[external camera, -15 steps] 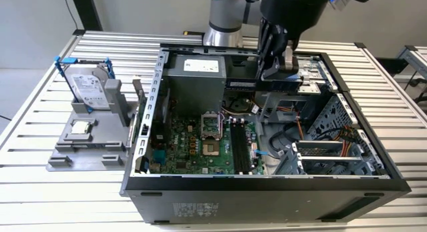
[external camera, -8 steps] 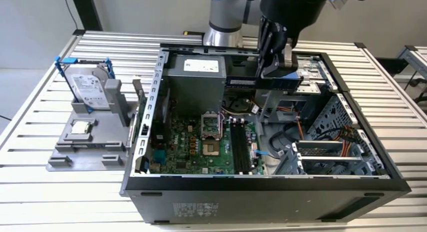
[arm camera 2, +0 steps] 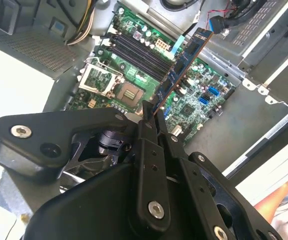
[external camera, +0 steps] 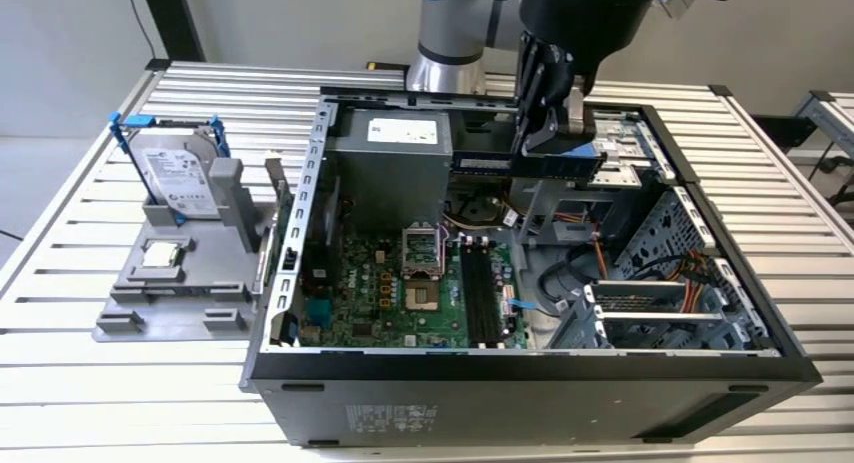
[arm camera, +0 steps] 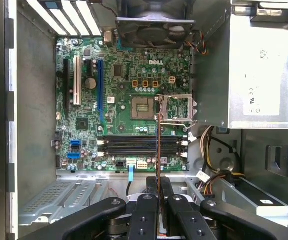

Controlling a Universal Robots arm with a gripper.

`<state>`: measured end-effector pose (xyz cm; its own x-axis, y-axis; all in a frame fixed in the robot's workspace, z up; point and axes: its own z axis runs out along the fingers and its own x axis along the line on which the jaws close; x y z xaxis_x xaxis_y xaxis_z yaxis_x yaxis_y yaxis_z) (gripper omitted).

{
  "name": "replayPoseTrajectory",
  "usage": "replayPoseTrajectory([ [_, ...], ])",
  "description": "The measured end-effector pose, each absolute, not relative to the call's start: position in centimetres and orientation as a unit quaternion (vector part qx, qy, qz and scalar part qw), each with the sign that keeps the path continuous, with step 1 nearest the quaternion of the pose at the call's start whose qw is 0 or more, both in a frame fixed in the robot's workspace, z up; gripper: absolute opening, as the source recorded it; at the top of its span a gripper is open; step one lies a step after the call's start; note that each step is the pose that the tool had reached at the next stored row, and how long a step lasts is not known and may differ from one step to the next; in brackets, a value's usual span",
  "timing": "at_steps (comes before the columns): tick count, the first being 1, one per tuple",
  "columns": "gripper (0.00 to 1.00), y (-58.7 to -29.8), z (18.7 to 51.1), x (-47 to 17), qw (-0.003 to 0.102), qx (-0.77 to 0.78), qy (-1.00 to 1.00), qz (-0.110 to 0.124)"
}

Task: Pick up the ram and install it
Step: 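Insert the ram into the slot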

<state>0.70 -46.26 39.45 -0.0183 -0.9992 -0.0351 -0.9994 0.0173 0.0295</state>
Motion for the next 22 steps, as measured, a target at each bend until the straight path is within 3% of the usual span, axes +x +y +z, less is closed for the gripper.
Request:
replayPoseTrajectory([
  [22,0.0,-46.25,39.45,0.71,0.005,-0.598,0.801,0.022],
])
